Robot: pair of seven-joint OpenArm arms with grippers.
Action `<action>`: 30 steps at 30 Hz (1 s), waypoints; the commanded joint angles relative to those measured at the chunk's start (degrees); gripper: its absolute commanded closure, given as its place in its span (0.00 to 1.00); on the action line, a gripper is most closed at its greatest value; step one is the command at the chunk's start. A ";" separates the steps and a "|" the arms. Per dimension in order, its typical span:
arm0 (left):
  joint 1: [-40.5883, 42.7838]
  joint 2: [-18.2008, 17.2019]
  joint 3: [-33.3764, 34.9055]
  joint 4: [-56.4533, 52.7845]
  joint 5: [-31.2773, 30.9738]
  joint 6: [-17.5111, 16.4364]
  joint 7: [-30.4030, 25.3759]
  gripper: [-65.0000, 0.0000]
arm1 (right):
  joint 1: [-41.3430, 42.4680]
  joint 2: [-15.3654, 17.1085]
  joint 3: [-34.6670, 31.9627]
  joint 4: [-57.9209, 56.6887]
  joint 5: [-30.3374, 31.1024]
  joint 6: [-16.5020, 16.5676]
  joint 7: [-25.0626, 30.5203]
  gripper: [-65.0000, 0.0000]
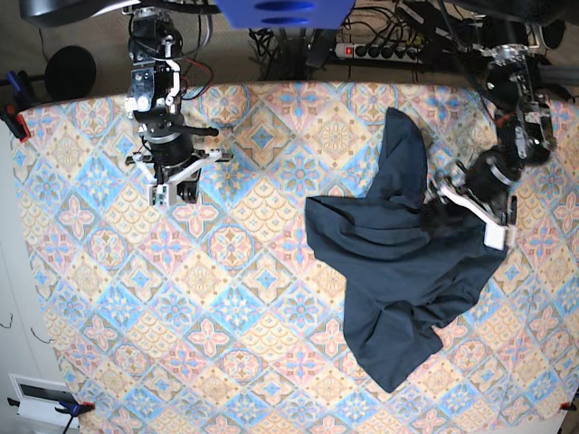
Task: Layout the t-shirt on the table in an organized manner, then fold the t-shirt properly
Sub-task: 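Lift and drag the t-shirt with the left gripper, then release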
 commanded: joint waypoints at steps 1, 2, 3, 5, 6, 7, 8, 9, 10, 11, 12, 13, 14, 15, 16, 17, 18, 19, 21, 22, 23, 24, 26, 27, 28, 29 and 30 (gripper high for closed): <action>-0.48 0.63 0.45 0.92 0.12 -0.01 -0.96 0.50 | 0.30 0.30 0.10 1.11 0.25 0.12 1.38 1.00; -0.74 1.68 2.21 0.57 0.56 -0.01 -1.05 0.50 | 0.30 0.38 0.10 1.11 0.25 0.12 1.38 1.00; -1.18 2.39 3.97 -0.14 1.44 -0.01 -1.05 0.50 | 0.30 0.47 0.10 1.11 0.25 0.12 1.38 1.00; -2.32 4.76 7.48 -1.72 3.81 -0.01 -1.31 0.50 | 0.30 0.56 0.10 1.11 0.25 0.12 1.38 1.00; -2.94 6.34 8.80 -2.51 5.66 -0.01 -1.31 0.50 | 0.30 0.56 0.10 1.11 0.25 0.12 1.38 1.00; -3.55 7.75 9.77 -3.30 7.24 -0.01 -1.40 0.50 | 0.30 0.56 0.10 1.11 0.25 0.12 1.38 1.00; -4.26 9.42 11.00 -4.01 9.08 -0.01 -1.40 0.50 | 0.30 0.56 0.10 1.11 0.25 0.12 1.38 1.00; -5.05 10.74 12.14 -4.45 10.31 -0.01 -1.40 0.50 | 0.30 0.56 0.10 1.11 0.25 0.12 1.38 1.00; -5.75 12.06 13.55 -5.15 11.72 -0.01 -1.40 0.50 | 0.30 0.56 0.10 1.11 0.25 0.12 1.38 1.00; -6.54 13.38 14.87 -6.03 12.95 -0.01 -1.40 0.50 | 0.30 0.56 0.10 1.11 0.25 0.12 1.38 1.00; -7.33 14.52 15.92 -7.43 14.45 -0.01 -1.49 0.50 | 0.30 0.56 0.10 1.11 0.25 0.12 1.38 1.00; -8.12 15.57 16.71 -9.19 16.12 -0.01 -1.49 0.50 | 0.30 0.56 0.10 1.11 0.25 0.12 1.38 1.00; -8.92 16.28 17.06 -10.78 17.35 -0.01 -1.49 0.50 | 0.30 0.56 0.10 1.11 0.25 0.12 1.38 1.00; -9.80 17.16 17.33 -12.36 18.31 -0.01 -1.57 0.50 | 0.21 0.56 0.10 1.20 0.25 0.12 1.38 1.00; -10.85 18.12 17.50 -13.85 19.02 -0.01 -1.57 0.50 | 0.21 0.56 0.10 1.28 0.25 0.12 1.38 1.00; -11.55 18.65 17.59 -15.08 19.37 -0.01 -1.57 0.50 | 0.21 0.56 0.10 1.28 0.25 0.12 1.38 1.00; -12.61 19.27 17.59 -16.58 19.55 -0.01 -1.57 0.50 | 0.21 0.56 0.10 1.28 0.25 0.12 1.38 1.00; -13.58 19.71 17.59 -18.07 19.55 -0.01 -1.57 0.50 | 0.21 0.56 0.10 1.28 0.25 0.12 1.38 1.00; -15.16 20.06 17.59 -21.15 20.25 -0.01 -1.57 0.51 | 0.21 0.56 0.10 1.37 0.25 0.12 1.38 1.00; -15.86 20.06 17.59 -21.85 20.78 -0.10 -1.57 0.55 | 0.21 0.56 0.10 1.37 0.25 0.12 1.38 1.00; -16.39 20.06 17.59 -22.03 21.13 -0.18 -1.57 0.63 | 0.21 0.56 0.10 1.37 0.25 0.12 1.38 1.00; -16.65 20.06 17.59 -22.03 21.13 -0.27 -1.57 0.73 | 0.21 0.56 0.10 1.37 0.25 0.12 1.38 1.00; -17.00 19.88 17.24 -21.76 20.95 -0.27 -1.57 0.99 | 0.21 0.56 0.10 1.37 0.25 0.12 1.38 1.00; -17.09 19.71 17.15 -21.50 20.95 -0.27 -1.57 1.00 | 0.21 0.56 0.10 1.37 0.25 0.12 1.38 1.00; -17.09 19.00 16.80 -20.18 20.95 -0.27 -1.57 1.00 | 0.21 0.56 0.10 1.28 0.25 0.12 1.38 1.00; -16.65 17.60 15.83 -17.37 20.69 -0.27 -1.13 1.00 | 0.21 0.56 0.10 1.28 0.25 0.12 1.38 1.00; -16.21 16.54 15.22 -13.94 20.07 -0.27 -1.05 1.00 | 0.21 0.56 0.10 1.28 0.25 0.12 1.38 1.00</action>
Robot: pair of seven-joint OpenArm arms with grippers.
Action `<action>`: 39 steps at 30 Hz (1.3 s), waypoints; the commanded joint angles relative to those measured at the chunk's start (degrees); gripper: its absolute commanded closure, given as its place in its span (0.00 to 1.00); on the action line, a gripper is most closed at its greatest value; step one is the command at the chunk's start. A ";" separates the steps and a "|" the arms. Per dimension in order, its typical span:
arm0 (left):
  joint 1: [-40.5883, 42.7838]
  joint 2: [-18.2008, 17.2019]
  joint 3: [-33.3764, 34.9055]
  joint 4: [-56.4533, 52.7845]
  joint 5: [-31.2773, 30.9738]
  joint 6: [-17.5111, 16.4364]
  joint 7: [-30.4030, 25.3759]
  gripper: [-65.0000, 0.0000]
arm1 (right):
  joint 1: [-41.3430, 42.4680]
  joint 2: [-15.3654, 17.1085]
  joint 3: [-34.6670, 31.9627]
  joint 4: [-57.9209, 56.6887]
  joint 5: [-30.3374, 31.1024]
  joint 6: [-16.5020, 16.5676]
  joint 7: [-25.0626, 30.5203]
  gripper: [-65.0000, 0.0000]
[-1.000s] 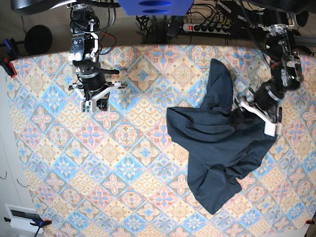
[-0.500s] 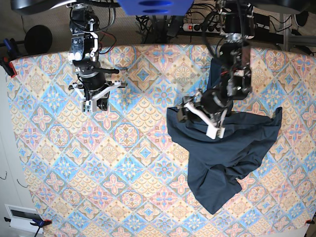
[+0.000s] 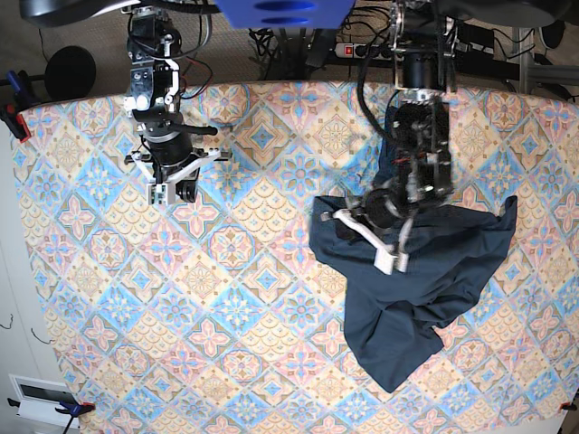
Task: Layout the t-shirt on the table in an organized manner, then fold the t-shirt properly
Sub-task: 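Lift and drag the t-shirt with the left gripper, then release, then grasp the t-shirt again with the left gripper and pull it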
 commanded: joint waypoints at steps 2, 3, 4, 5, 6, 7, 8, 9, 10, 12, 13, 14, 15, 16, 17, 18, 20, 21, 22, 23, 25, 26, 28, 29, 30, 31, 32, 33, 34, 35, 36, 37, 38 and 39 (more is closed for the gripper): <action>1.22 -2.73 -2.50 8.26 -2.56 -0.08 -1.70 1.00 | 0.32 0.23 0.10 1.20 0.36 0.14 1.42 1.00; 2.54 -4.66 -4.43 12.21 -3.88 -0.08 -1.09 1.00 | 0.41 0.23 0.10 1.11 0.36 0.14 1.42 1.00; 3.60 -6.07 -6.19 15.38 -5.29 -0.08 -0.03 1.00 | 0.41 0.23 0.10 1.11 0.71 0.14 1.42 1.00; 4.74 -7.38 -8.12 18.02 -6.87 -0.08 0.94 1.00 | 0.41 0.23 0.10 1.11 1.68 0.14 1.42 1.00; 6.23 -9.14 -10.85 20.39 -8.89 -0.08 1.82 1.00 | 0.49 0.23 0.10 1.11 3.17 0.14 1.42 1.00; 7.64 -11.16 -14.45 22.15 -11.88 -0.08 2.34 1.00 | 0.58 0.23 0.10 1.11 5.28 0.14 1.42 1.00; 8.87 -13.01 -17.44 22.50 -14.52 -0.08 2.43 1.00 | 0.58 0.23 0.10 1.11 6.69 0.14 1.42 1.00; 10.54 -15.47 -21.57 22.41 -18.12 -0.08 2.43 1.00 | 0.58 0.23 0.10 1.11 8.45 0.14 1.42 1.00; 11.95 -18.02 -25.18 22.32 -21.02 -0.08 2.26 1.00 | 0.49 0.23 0.10 1.11 9.85 0.14 1.33 1.00; 15.20 -21.54 -31.51 21.71 -26.12 -0.08 2.17 1.00 | 0.41 0.32 -0.08 1.11 12.84 0.14 1.33 1.00; 16.78 -23.12 -34.67 21.45 -28.23 -0.08 2.17 1.00 | 0.41 0.50 -0.78 1.11 14.42 0.23 1.33 1.00; 18.63 -24.97 -38.37 21.18 -29.99 -0.08 2.17 1.00 | 0.41 1.73 -2.37 1.11 15.74 0.23 0.98 1.00; 20.39 -26.37 -41.62 20.83 -30.87 -0.08 2.17 1.00 | 0.67 3.04 -4.48 1.11 16.71 0.23 0.10 1.00; 21.79 -27.43 -44.78 20.57 -31.22 -0.08 2.17 1.00 | 0.85 4.10 -7.03 1.02 17.94 0.23 -1.04 1.00; 22.85 -27.96 -47.24 20.39 -31.22 -0.08 2.17 1.00 | 0.85 4.80 -9.22 0.93 18.64 0.23 -2.09 1.00; 23.73 -28.40 -49.35 20.04 -31.22 -0.08 2.17 1.00 | 0.85 5.33 -10.98 0.93 19.08 0.23 -2.80 1.00; 25.05 -28.66 -53.31 19.25 -31.04 -0.08 2.43 1.00 | 0.85 5.51 -13.44 0.93 19.26 0.23 -3.59 1.00; 25.57 -28.66 -54.89 18.54 -31.04 -0.08 2.43 1.00 | 0.85 5.42 -14.41 0.84 19.17 0.23 -3.59 1.00; 26.19 -28.66 -56.39 17.66 -31.04 -0.08 2.52 1.00 | 0.93 5.59 -15.29 0.84 18.82 0.23 -3.59 1.00; 26.80 -28.66 -57.62 16.43 -30.87 -0.08 2.43 1.00 | 1.29 5.59 -15.73 0.84 18.38 0.23 -3.68 1.00; 27.33 -28.66 -59.64 13.80 -28.32 -0.08 2.17 1.00 | 2.08 5.59 -16.08 0.84 18.38 0.23 -4.91 1.00; 27.16 -28.66 -60.87 12.39 -26.21 -0.08 2.17 1.00 | 2.69 5.59 -16.17 0.84 18.38 0.23 -5.70 0.98; 26.98 -28.40 -62.98 10.54 -21.90 -0.08 2.17 1.00 | 3.92 5.59 -16.61 0.84 18.38 0.23 -6.49 0.93; 26.89 -28.31 -63.60 9.84 -20.14 -0.08 2.08 1.00 | 4.27 5.59 -16.78 0.84 18.38 0.23 -6.49 0.91; 26.89 -28.22 -64.30 9.05 -18.56 -0.08 2.08 1.00 | 4.89 5.59 -16.78 0.84 18.47 0.32 -6.93 0.88; 26.89 -28.22 -64.91 8.08 -17.42 -0.08 2.08 1.00 | 5.59 5.59 -16.87 0.84 18.47 0.58 -7.63 0.86; 26.80 -28.31 -65.44 7.03 -16.28 -0.08 2.08 1.00 | 6.65 5.59 -17.31 0.76 18.47 1.72 -8.60 0.84; 26.80 -28.40 -65.71 6.06 -15.57 -0.08 2.08 1.00 | 7.97 5.59 -17.93 0.67 18.47 3.31 -9.39 0.82; 26.72 -28.48 -65.79 5.01 -14.96 -0.08 1.99 1.00 | 9.46 5.59 -18.45 0.58 18.47 5.15 -10.09 0.81; 26.36 -28.57 -65.79 3.95 -14.43 -0.08 1.55 1.00 | 10.78 5.59 -18.89 0.32 18.47 7.17 -10.62 0.81; 25.93 -28.57 -65.71 2.72 -13.46 -0.08 0.76 1.00 | 12.19 5.59 -19.60 -0.04 18.47 9.02 -11.41 0.81; 25.75 -28.57 -65.53 1.66 -12.32 -0.08 0.15 1.00 | 13.07 5.77 -20.21 -0.56 18.47 10.25 -12.29 0.81; 25.66 -28.57 -65.09 0.52 -10.91 -0.08 -0.38 1.00 | 13.94 6.12 -20.92 -1.35 18.47 11.22 -13.35 0.81; 25.40 -28.57 -63.95 -0.36 -9.95 -0.08 -0.56 1.00 | 14.38 6.56 -21.36 -1.97 18.47 12.19 -14.05 0.81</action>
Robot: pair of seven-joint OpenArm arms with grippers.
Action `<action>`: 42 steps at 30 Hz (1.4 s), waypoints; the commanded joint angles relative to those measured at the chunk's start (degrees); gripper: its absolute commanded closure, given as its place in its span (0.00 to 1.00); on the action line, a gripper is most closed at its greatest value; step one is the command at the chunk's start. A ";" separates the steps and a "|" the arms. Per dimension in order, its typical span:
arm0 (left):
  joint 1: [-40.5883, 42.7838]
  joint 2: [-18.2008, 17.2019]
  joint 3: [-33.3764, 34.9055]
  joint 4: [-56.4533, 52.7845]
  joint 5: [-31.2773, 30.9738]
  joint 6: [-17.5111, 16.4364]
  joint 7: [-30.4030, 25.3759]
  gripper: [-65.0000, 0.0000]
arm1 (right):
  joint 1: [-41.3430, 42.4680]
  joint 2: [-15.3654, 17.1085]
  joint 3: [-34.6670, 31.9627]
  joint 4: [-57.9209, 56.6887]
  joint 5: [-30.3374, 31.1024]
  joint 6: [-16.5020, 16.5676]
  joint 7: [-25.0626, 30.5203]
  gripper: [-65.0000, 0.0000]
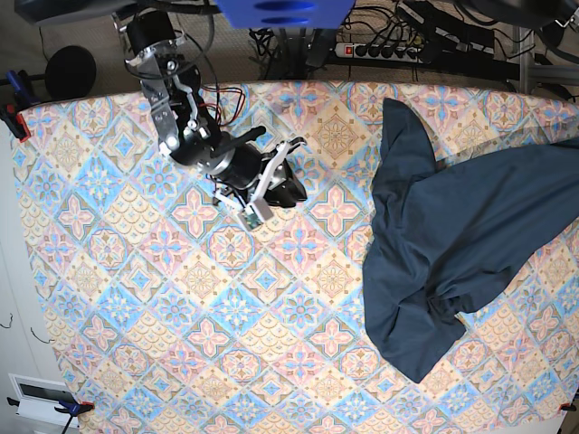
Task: Layout the t-shirt on the table in an organized manner, then fold the t-shirt properly
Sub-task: 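Grasp the t-shirt again with the left gripper and pull it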
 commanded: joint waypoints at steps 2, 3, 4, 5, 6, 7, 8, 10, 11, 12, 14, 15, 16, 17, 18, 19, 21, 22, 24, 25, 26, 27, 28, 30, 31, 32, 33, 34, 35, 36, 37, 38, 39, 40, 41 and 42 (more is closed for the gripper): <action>0.07 -1.67 3.79 -0.01 1.03 -0.08 -1.08 1.00 | 1.26 1.25 -1.14 -1.02 0.41 2.14 -1.12 0.81; 0.07 -1.67 5.81 -0.01 1.56 -0.08 -1.08 1.00 | 2.14 1.52 -1.94 -1.72 0.41 3.02 -1.64 0.81; 0.07 -1.67 8.18 -0.01 2.09 -0.08 -1.08 1.00 | 2.93 1.78 -2.90 -2.34 0.41 3.64 -2.26 0.81; 0.15 -1.67 10.29 -0.01 2.62 -0.08 -1.08 1.00 | 3.54 1.96 -3.61 -2.77 0.41 3.90 -2.87 0.81; 0.15 -1.67 12.14 -0.10 3.58 -0.08 -1.08 1.00 | 3.98 1.96 -3.96 -3.13 0.41 4.08 -3.31 0.81; 0.15 -1.67 13.37 -0.19 5.08 -0.08 -1.08 1.00 | 4.16 2.05 -4.05 -3.48 0.41 4.08 -3.40 0.81; -0.02 -1.49 13.81 -0.19 7.10 -0.08 -1.17 1.00 | 4.16 2.40 -3.78 -3.48 0.33 4.08 -3.58 0.81; -0.11 -1.31 13.99 -0.19 10.71 -0.08 -1.17 1.00 | 3.98 3.45 -3.61 -2.95 0.33 4.08 -3.49 0.81; -0.11 -1.31 14.07 -0.19 11.58 -0.08 -1.17 1.00 | 3.98 3.72 -3.61 -2.95 0.33 4.08 -3.49 0.81; -0.11 -1.40 14.25 -0.01 11.85 -0.08 -1.08 0.96 | 3.98 3.89 -3.61 -2.95 0.33 4.08 -3.40 0.81; -0.11 -1.58 15.66 1.04 11.50 -0.08 -1.08 0.84 | 3.98 3.89 -3.61 -2.95 0.33 4.08 -3.40 0.81; -0.02 -1.58 15.92 2.27 10.97 -0.08 -1.08 0.78 | 3.98 3.89 -3.61 -2.95 0.33 4.08 -3.40 0.81; 0.24 -1.58 16.01 3.50 10.44 -0.08 -0.91 0.71 | 3.98 3.89 -3.61 -2.95 0.33 4.08 -3.40 0.81; 0.33 -1.58 16.10 4.56 9.83 -0.08 -0.64 0.65 | 3.98 3.89 -3.61 -2.95 0.33 4.08 -3.40 0.81; 0.42 -1.58 16.10 5.70 8.95 -0.08 -0.64 0.57 | 3.98 3.89 -3.61 -2.95 0.33 4.08 -3.40 0.81; 0.86 -1.23 16.10 6.85 7.80 -0.08 -0.64 0.48 | 3.89 3.89 -3.61 -2.95 0.33 4.08 -3.40 0.81; 4.02 -1.05 16.53 9.57 3.76 -0.08 -0.64 0.34 | 3.89 3.89 -3.61 -2.95 0.33 4.08 -3.40 0.81; 5.08 -0.87 17.85 11.42 0.77 -0.08 -0.64 0.30 | 3.89 3.89 -3.61 -2.95 0.33 4.08 -3.40 0.81; 6.92 -0.35 19.70 14.67 -4.42 -0.08 -0.64 0.29 | 3.89 4.07 -3.52 -2.95 0.24 4.08 -3.40 0.81; 7.63 -0.26 19.96 15.90 -6.26 -0.08 -0.64 0.28 | 3.89 4.68 -3.17 -2.95 0.24 4.08 -3.40 0.81; 8.24 0.36 20.49 16.87 -8.11 -0.08 -0.64 0.28 | 3.81 5.12 -2.73 -2.95 0.24 4.08 -3.40 0.81; 8.59 1.50 21.81 17.31 -9.87 -0.08 -0.64 0.28 | 3.81 5.39 -2.38 -2.95 0.24 4.08 -3.40 0.81; 8.59 2.20 22.95 17.31 -11.10 -0.08 -0.64 0.28 | 3.81 5.56 -2.11 -2.95 0.24 4.08 -3.40 0.81; 8.33 2.64 27.26 17.13 -11.71 0.10 -0.64 0.28 | 3.81 6.00 -1.32 -2.51 0.24 4.08 -3.40 0.81; 7.54 2.73 30.42 17.04 -11.62 0.28 -0.73 0.28 | 3.81 6.79 -0.71 -2.25 0.33 4.08 -3.40 0.81; 6.40 3.26 33.85 16.96 -11.62 0.28 -0.73 0.28 | 3.81 7.23 -0.35 -1.81 0.33 4.08 -3.40 0.81; 5.69 3.96 36.23 16.87 -11.10 0.28 -0.73 0.28 | 3.81 7.58 -0.27 -1.63 0.33 4.08 -3.40 0.81; 4.73 4.84 38.78 16.69 -9.87 0.28 -0.64 0.28 | 3.81 7.94 -0.27 -1.46 0.33 4.08 -3.40 0.81; 4.11 5.81 40.62 16.25 -8.64 0.28 -0.64 0.28 | 3.81 8.29 -0.27 -1.37 0.33 4.08 -3.40 0.81; 3.05 6.95 43.17 15.55 -6.79 0.28 -0.64 0.28 | 3.81 8.46 -0.27 -1.37 0.33 4.08 -3.31 0.81; 2.00 7.92 45.11 14.85 -5.21 0.28 -0.64 0.28 | 3.81 8.46 -0.27 -1.37 0.33 4.08 -3.31 0.81; 0.94 8.71 47.13 13.97 -3.36 0.28 -0.64 0.28 | 3.81 8.46 -0.18 -1.37 0.33 4.08 -3.31 0.81; -0.02 9.50 48.89 13.09 -1.34 0.28 -0.64 0.29 | 3.81 8.46 0.17 -1.37 0.33 4.08 -3.31 0.81; -1.17 10.73 51.00 12.03 1.21 0.28 -0.64 0.29 | 3.72 8.46 0.61 -1.37 0.33 4.08 -3.31 0.81; -2.40 11.78 52.93 10.80 3.41 0.28 -0.64 0.29 | 3.72 8.46 0.88 -1.37 0.33 4.08 -3.31 0.81; -3.45 12.75 54.86 9.39 5.34 0.28 -0.64 0.30 | 3.72 8.46 1.14 -1.37 0.33 4.08 -3.31 0.81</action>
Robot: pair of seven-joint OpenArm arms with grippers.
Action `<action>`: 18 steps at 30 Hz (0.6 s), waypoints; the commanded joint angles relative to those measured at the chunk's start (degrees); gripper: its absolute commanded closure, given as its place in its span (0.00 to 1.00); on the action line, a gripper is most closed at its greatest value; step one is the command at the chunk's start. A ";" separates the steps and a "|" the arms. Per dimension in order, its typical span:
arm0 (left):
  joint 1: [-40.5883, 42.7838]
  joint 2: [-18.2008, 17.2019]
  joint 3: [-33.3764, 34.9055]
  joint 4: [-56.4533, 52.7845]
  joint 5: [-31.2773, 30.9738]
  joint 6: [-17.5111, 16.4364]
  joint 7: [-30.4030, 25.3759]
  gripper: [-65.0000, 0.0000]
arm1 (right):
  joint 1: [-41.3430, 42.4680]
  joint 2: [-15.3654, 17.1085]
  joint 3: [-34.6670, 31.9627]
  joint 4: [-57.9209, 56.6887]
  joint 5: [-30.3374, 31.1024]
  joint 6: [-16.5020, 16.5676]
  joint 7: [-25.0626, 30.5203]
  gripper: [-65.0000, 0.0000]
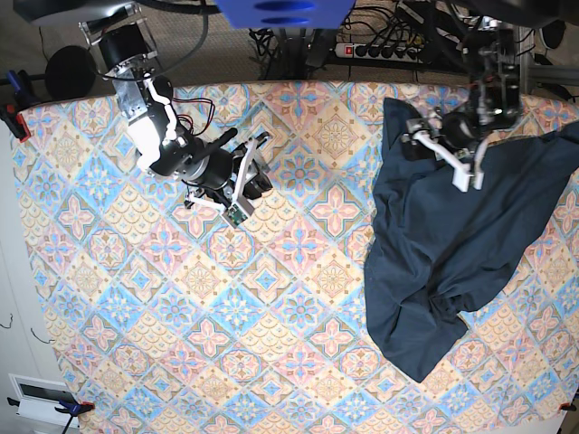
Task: Layout the t-shirt on the table in an organized manner, then fold the t-shirt properly
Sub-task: 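Grasp the t-shirt again with the left gripper and pull it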
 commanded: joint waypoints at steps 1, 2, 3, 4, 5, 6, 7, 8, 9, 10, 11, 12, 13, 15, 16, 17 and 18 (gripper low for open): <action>-1.91 0.47 1.41 -0.58 1.07 -0.10 -0.91 0.32 | 0.85 0.44 0.64 1.01 0.70 0.16 1.04 0.81; -2.96 1.18 2.82 -2.08 2.30 -0.10 -0.91 0.35 | 0.85 0.44 0.64 1.01 0.70 0.16 1.04 0.81; -4.19 1.70 4.23 -3.57 3.18 -0.18 -0.91 0.39 | 0.85 0.44 0.64 1.01 0.70 0.16 1.04 0.81; -5.42 2.23 5.81 -5.24 3.62 -0.27 -0.91 0.48 | 0.85 0.44 0.64 1.01 0.70 0.16 1.04 0.81; -6.92 3.02 7.57 -6.73 3.53 -0.27 -0.91 0.59 | 0.85 0.44 0.64 1.10 0.70 0.16 1.04 0.81; -8.15 3.55 8.80 -7.70 3.44 -0.36 -1.08 0.70 | 0.85 0.44 0.73 1.10 0.70 0.16 1.04 0.81; -9.47 4.34 9.94 -8.40 3.44 -0.36 -1.26 0.82 | 0.85 0.44 1.25 1.10 0.70 0.16 1.04 0.81; -10.52 5.48 10.82 -8.76 3.35 -0.36 -1.26 0.93 | 0.85 0.44 1.78 1.10 0.70 0.16 1.04 0.81; -11.31 6.54 11.52 -8.76 3.35 -0.36 -1.26 1.00 | 0.85 0.44 2.31 1.10 0.70 0.16 1.04 0.81; -12.19 7.68 12.14 -8.76 3.35 -0.36 -1.26 1.00 | 0.85 0.44 2.84 1.10 0.79 0.16 1.04 0.81; -13.07 8.65 12.75 -8.76 3.35 -0.36 -1.26 1.00 | 0.85 0.44 3.54 1.10 0.79 0.16 1.04 0.81; -13.86 9.79 13.54 -8.76 3.35 -0.36 -1.26 1.00 | 0.85 0.44 4.33 1.10 0.87 0.16 1.04 0.81; -14.92 10.94 14.69 -8.84 3.35 -0.45 -1.26 1.00 | 0.85 0.44 5.47 1.10 0.96 0.16 1.04 0.81; -16.94 13.75 17.50 -9.46 3.35 -0.45 -1.26 1.00 | 0.85 0.44 8.20 1.10 1.05 0.16 1.04 0.81; -17.73 15.24 18.82 -9.90 3.35 -0.45 -1.26 1.00 | 0.85 0.44 9.34 1.10 1.05 0.16 0.95 0.81; -18.43 16.74 20.14 -10.43 3.44 -0.45 -1.26 1.00 | 0.85 0.44 10.66 1.10 1.05 0.16 0.86 0.81; -19.05 18.14 21.37 -10.95 3.44 -0.45 -1.26 1.00 | 0.85 0.44 11.72 1.01 1.05 0.16 0.77 0.81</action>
